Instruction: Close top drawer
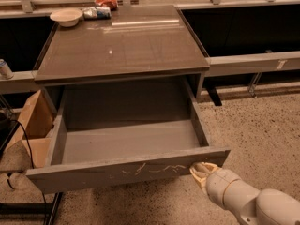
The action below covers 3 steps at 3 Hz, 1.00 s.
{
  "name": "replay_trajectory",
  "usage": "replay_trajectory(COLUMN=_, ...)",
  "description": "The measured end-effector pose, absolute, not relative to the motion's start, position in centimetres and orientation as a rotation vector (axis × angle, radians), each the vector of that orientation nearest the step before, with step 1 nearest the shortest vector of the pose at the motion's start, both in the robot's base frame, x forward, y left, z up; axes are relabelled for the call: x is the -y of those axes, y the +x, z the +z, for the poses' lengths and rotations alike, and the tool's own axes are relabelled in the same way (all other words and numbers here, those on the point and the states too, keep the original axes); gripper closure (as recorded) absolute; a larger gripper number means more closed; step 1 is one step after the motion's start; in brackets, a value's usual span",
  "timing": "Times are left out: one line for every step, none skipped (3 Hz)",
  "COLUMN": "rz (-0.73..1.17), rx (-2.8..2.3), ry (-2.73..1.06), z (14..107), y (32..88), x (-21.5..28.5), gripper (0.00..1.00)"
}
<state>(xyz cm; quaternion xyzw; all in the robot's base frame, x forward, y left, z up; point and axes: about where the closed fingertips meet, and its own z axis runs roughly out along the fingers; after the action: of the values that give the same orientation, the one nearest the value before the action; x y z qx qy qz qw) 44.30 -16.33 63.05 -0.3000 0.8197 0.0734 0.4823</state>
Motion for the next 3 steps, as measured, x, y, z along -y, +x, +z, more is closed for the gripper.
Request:
replay_trajectory(rz=0.183, rx=-1.974, ry=-0.742, z=62.8, y=45.5, x=15.4, gripper=1.00)
replay_trajectory(rz=0.187, rx=-1.950, ry=-0.749, z=62.8, y=46.6, x=14.5, gripper=1.00)
replay_trajectory(rz=0.184, rx=-1.920, ry=-0.757, z=63.2, y=48.1, x=13.7, gripper=1.00)
